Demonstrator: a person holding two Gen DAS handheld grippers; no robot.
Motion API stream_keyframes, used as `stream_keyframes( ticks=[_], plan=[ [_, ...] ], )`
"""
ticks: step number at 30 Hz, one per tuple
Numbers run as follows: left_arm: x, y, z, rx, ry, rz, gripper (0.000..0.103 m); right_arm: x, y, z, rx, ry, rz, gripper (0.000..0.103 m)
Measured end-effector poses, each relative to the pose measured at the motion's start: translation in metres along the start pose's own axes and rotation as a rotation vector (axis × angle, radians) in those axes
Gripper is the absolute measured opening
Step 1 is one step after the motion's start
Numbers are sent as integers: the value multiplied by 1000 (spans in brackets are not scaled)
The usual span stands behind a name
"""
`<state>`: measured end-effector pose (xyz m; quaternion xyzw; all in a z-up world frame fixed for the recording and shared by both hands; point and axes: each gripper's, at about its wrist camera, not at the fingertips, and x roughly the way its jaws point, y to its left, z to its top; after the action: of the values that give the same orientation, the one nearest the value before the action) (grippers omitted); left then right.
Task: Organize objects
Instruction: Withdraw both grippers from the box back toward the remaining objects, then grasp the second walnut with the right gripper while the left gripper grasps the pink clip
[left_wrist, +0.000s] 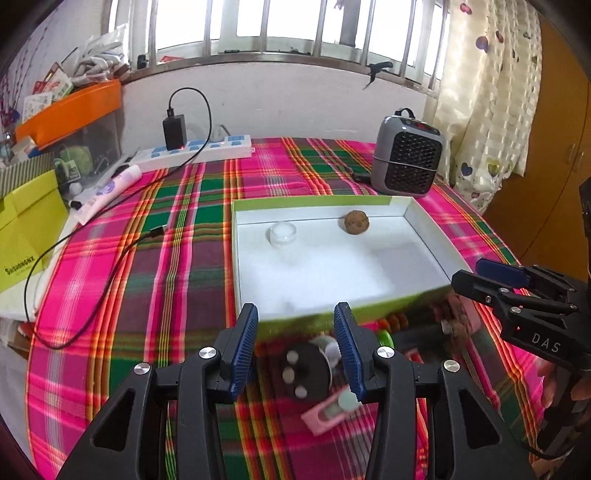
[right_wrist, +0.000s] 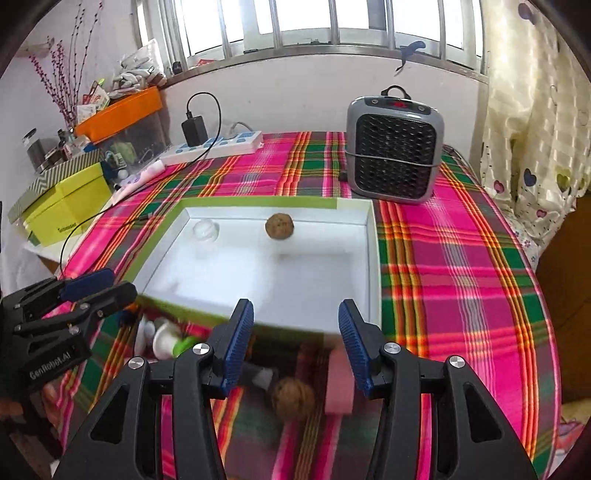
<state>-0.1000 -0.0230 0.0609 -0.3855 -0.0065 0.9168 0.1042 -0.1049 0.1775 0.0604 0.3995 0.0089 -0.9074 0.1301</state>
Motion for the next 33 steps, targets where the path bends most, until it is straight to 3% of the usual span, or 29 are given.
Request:
stream_keyframes(
  ticks=[21,33],
  plan=[
    [-9,-8,-53,36,27,-77,41,-21,-11,-51,-5,-18,14,49],
    [4,-13,-62,42,61,-108,41,-6,-2,-62,-36,35,67,49]
  ],
)
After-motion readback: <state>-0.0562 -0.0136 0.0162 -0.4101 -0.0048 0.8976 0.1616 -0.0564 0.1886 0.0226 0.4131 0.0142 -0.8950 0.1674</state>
